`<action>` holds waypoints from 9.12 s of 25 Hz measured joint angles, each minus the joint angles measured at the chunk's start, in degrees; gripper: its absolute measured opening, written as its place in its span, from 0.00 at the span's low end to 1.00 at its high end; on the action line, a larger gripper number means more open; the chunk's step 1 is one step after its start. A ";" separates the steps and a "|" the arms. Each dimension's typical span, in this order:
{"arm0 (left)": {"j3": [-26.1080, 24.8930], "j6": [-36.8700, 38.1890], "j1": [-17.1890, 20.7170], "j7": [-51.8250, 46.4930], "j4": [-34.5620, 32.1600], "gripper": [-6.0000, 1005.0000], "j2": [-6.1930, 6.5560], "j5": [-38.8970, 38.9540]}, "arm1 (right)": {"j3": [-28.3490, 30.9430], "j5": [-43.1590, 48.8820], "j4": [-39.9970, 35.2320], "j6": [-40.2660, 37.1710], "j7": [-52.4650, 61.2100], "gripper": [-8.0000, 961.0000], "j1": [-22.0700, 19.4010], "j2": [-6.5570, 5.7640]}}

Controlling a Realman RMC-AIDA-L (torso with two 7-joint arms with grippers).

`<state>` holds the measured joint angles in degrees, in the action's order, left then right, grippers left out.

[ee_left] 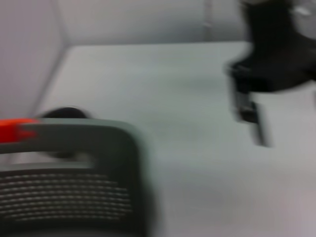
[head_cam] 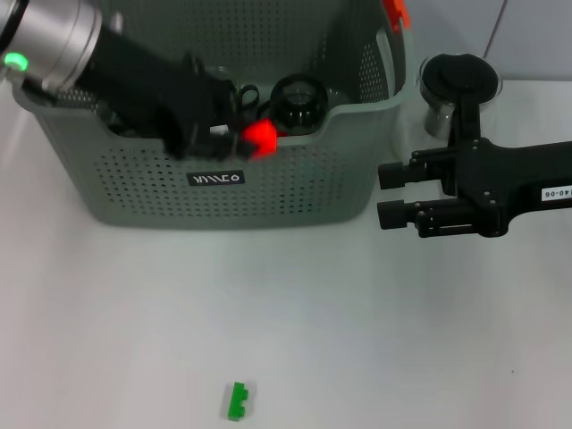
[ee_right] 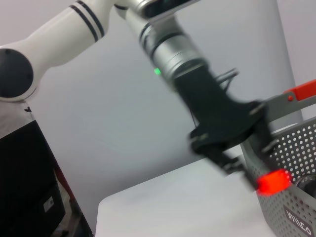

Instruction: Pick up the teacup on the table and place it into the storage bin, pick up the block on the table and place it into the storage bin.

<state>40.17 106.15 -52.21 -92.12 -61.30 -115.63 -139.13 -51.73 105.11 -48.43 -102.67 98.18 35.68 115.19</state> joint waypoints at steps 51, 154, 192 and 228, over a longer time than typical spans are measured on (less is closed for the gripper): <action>7.73 -2.73 5.58 -43.60 -15.77 0.92 -1.85 -5.34 | 2.68 0.35 0.80 -2.43 -5.29 0.67 -1.61 -0.13; 57.02 -13.48 14.80 -15.91 -6.85 0.94 -9.18 -8.38 | 16.04 -0.84 9.14 0.88 -11.00 0.62 -2.81 1.79; 57.90 -11.47 12.64 -18.68 -5.64 0.42 -8.94 -10.08 | 16.41 5.89 8.80 -3.14 -8.14 0.60 -2.27 0.47; 1.01 -40.49 -0.02 -31.96 7.29 0.43 -0.18 0.58 | 16.08 6.14 8.66 -2.77 -10.83 0.60 -0.54 0.09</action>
<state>41.17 65.66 -52.23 -124.09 -54.01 -115.81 -138.55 -35.64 111.25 -39.77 -105.44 87.36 35.14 115.28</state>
